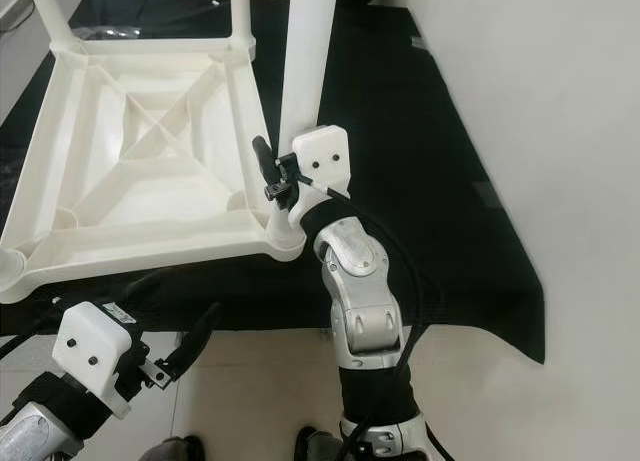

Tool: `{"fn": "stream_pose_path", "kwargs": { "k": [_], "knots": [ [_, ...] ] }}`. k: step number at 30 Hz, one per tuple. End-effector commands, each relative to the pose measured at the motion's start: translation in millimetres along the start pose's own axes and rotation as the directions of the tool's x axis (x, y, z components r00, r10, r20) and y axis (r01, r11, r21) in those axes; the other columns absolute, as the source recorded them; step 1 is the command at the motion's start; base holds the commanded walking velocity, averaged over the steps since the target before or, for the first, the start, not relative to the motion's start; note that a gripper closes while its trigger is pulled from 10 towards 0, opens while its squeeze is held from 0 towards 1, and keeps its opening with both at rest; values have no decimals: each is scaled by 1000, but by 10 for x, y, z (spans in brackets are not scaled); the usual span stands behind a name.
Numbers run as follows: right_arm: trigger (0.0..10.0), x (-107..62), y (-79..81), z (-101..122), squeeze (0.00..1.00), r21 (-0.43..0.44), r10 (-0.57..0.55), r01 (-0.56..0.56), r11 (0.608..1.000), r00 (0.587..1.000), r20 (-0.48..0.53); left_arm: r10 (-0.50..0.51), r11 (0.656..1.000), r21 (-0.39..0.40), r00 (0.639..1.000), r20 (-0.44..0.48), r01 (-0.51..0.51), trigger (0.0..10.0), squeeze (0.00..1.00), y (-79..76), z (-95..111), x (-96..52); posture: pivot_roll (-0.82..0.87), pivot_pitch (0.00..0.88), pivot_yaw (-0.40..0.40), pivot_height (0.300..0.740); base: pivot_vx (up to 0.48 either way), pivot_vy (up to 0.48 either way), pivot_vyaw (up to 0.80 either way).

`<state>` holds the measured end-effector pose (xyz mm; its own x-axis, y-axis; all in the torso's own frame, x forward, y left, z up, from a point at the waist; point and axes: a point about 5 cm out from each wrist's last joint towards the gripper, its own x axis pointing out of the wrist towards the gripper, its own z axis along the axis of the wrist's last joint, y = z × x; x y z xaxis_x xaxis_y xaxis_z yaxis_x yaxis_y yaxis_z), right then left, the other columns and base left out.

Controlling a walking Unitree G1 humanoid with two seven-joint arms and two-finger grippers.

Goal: Building children table

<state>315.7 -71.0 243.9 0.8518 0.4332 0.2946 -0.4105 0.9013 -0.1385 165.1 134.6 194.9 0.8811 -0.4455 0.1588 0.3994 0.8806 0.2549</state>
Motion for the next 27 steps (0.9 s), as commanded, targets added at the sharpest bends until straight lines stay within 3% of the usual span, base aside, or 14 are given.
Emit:
{"fn": "stream_pose_path", "kwargs": {
  "k": [1, 3, 4, 7, 9, 12, 13, 14, 16, 17, 24, 25, 26, 27],
  "knots": [
    [10000, -31, 7, -187, 745, 35, 8, -5, 999, 996, -90, 1, 1000, -10, 1000, -13, -1, 10000, 0, -14, -37, -15, 21, 225, -116, 740, 0, 0, 0],
    [10000, -31, 7, -187, 745, 35, 8, -5, 999, 996, -90, 1, 1000, -10, 1000, -13, -1, 10000, 0, -14, -37, -15, 21, 225, -116, 740, 0, 0, 0],
    [10000, -27, 35, -143, 1000, 56, 42, -38, 998, 996, -74, 1, 1000, -10, 1000, -13, -1, 10000, 0, -16, -35, -18, 19, 226, -113, 740, 0, 0, 0],
    [10000, 7, 166, 12, 1000, 106, 267, -266, 958, 964, 5, -2, 1000, -13, 1000, -12, 2, 10000, 0, -24, -33, -19, 19, 227, -117, 740, 0, 0, 0],
    [10000, 34, 216, 107, 1000, 99, 471, -475, 875, 880, 60, -4, 1000, -15, 1000, -10, 4, 10000, 0, -34, -31, -17, 19, 226, -120, 740, 0, 0, 0],
    [10000, 42, 210, 123, 1000, 84, 518, -522, 849, 853, 67, -5, 1000, -16, 1000, -9, 5, 10000, 0, -38, -31, -17, 19, 226, -120, 740, 0, 0, 0],
    [10000, 59, 185, 122, 996, 74, 601, -604, 793, 797, 65, -4, 1000, -16, 1000, -7, 4, 10000, 0, -43, -28, -17, 22, 227, -122, 740, 0, 0, 0],
    [10000, 66, 160, 122, 651, 66, 680, -684, 727, 730, 66, -4, 1000, -17, 1000, -6, 4, 10000, 0, -49, -24, -18, 23, 227, -124, 740, 0, 0, 0],
    [10000, 66, 141, 123, 651, 64, 727, -730, 681, 684, 67, -3, 1000, -17, 1000, -5, 3, 10000, 0, -52, -21, -18, 23, 227, -124, 740, 0, 0, 0],
    [10000, 94, 94, 108, 0, 66, 772, -774, 630, 633, 54, -3, 1000, -18, 1000, -4, 3, 10000, 0, -60, -14, -23, 36, 231, -129, 740, 0, 0, 0],
    [10000, 360, -153, 55, 0, 110, 775, -771, 627, 632, 11, -3, 1000, -21, 1000, -5, 3, 10000, 0, -82, 18, -44, 71, 252, -130, 740, 0, 0, 0],
    [2784, 375, -191, 56, 0, 116, 773, -768, 630, 635, 9, -3, 1000, -21, 1000, -5, 3, 10000, 0, -88, 30, -53, 85, 264, -130, 740, 0, 0, 0],
    [2784, 383, -216, 60, 0, 119, 772, -767, 630, 636, 10, -3, 1000, -21, 1000, -4, 3, 10000, 0, -92, 41, -60, 87, 266, -130, 740, 0, 0, 0],
    [0, 384, -247, 61, 0, 129, 782, -777, 616, 623, 14, -3, 1000, -21, 1000, -5, 3, 10000, 0, -95, 47, -66, 91, 271, -128, 740, 0, 0, 0]
  ]
}}
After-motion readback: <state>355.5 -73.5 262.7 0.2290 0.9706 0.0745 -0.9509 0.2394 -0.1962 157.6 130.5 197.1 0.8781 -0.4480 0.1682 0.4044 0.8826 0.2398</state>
